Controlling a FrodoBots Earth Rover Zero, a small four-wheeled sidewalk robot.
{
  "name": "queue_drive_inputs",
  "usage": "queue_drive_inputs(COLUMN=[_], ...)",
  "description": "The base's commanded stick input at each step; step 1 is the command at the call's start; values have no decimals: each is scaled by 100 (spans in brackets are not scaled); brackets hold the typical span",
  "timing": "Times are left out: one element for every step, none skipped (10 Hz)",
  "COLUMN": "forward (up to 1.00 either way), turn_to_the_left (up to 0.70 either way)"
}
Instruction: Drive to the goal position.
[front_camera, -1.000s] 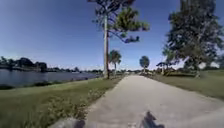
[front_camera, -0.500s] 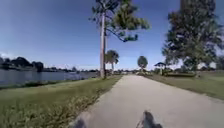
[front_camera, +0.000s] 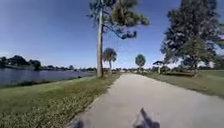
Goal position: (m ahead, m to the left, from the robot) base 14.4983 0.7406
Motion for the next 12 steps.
queue_drive_inputs(forward=[85,85,85,85,85,85,85,85,85,85,85,85], turn_to_the_left=[0,0,0,0,0,0,0,0,0,0,0,0])
